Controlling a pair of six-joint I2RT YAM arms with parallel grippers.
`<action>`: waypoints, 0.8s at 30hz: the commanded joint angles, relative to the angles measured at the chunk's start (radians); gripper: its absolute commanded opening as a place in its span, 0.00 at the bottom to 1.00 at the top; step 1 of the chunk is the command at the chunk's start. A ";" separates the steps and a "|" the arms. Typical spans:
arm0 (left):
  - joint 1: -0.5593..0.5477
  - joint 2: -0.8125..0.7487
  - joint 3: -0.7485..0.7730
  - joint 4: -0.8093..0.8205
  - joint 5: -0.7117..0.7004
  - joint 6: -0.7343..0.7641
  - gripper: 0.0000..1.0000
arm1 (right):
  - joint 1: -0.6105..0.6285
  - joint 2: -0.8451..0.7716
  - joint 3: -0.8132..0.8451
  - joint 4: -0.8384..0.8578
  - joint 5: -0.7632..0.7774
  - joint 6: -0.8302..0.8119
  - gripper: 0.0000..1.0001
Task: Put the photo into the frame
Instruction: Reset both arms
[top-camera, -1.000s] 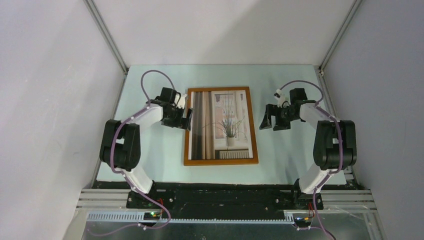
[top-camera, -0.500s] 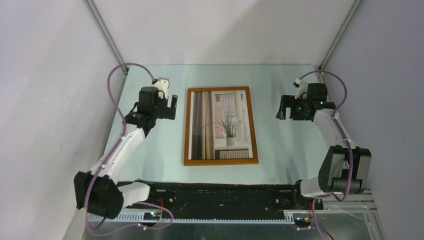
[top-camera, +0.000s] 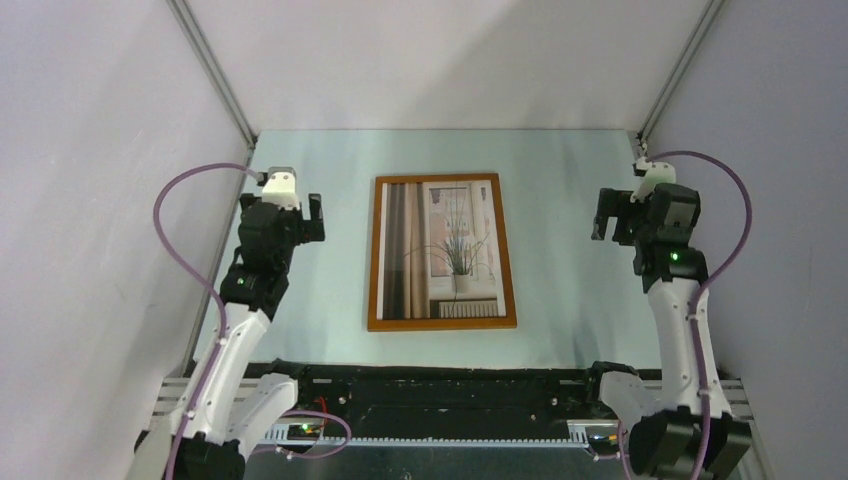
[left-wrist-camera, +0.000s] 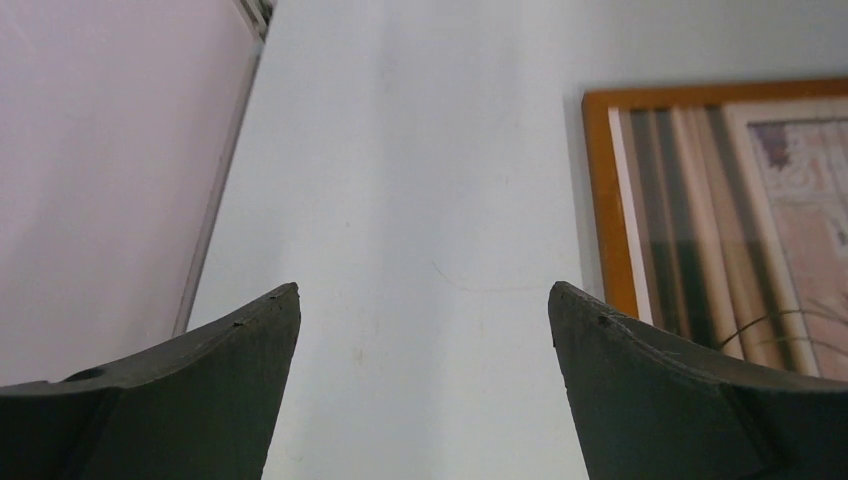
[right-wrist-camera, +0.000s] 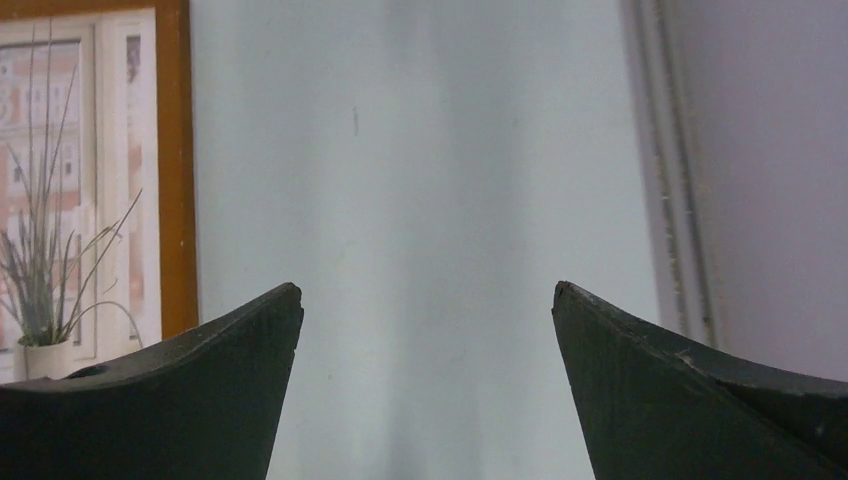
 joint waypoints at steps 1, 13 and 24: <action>0.011 -0.095 -0.028 0.110 -0.022 -0.018 0.98 | -0.015 -0.127 -0.047 0.047 0.126 -0.034 0.99; 0.014 -0.182 -0.098 0.157 -0.016 -0.012 0.98 | -0.114 -0.424 -0.270 0.155 0.048 -0.013 0.99; 0.014 -0.132 -0.171 0.236 -0.018 -0.012 0.98 | -0.087 -0.445 -0.274 0.146 -0.056 0.017 0.99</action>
